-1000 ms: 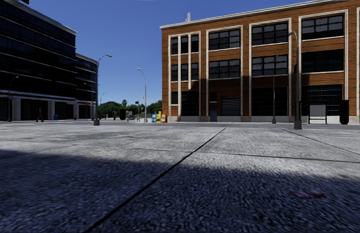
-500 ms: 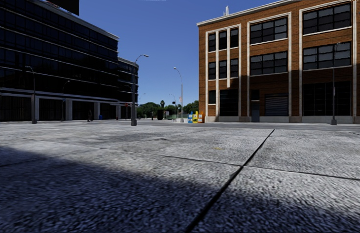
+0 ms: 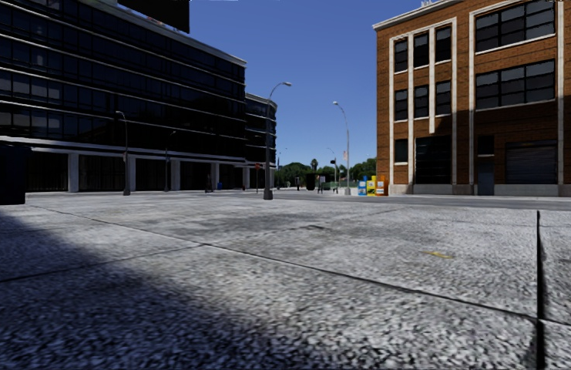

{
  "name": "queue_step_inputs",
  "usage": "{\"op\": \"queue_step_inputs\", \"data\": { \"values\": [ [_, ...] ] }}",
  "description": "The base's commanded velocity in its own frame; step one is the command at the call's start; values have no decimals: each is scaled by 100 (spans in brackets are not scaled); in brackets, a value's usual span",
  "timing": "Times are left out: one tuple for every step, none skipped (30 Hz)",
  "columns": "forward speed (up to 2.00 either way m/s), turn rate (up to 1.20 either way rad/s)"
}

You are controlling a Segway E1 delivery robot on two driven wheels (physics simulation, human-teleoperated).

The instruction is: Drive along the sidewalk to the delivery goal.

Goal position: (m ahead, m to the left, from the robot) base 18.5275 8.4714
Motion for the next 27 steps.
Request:
{"op": "queue_step_inputs", "data": {
  "values": [
    [200, 50],
    [200, 50],
    [200, 50],
    [200, 50],
    [200, 50],
    [200, 50],
    [200, 50],
    [200, 50],
    [200, 50],
    [200, 50],
    [200, 50],
    [200, 50],
    [200, 50],
    [200, 50],
    [200, 50],
    [200, 50],
    [200, 50],
    [200, 50],
    [200, 50],
    [200, 50],
    [200, 50],
    [200, 50],
    [200, 50],
    [200, 50],
    [200, 50],
    [200, 50],
    [200, 50]
  ]
}}
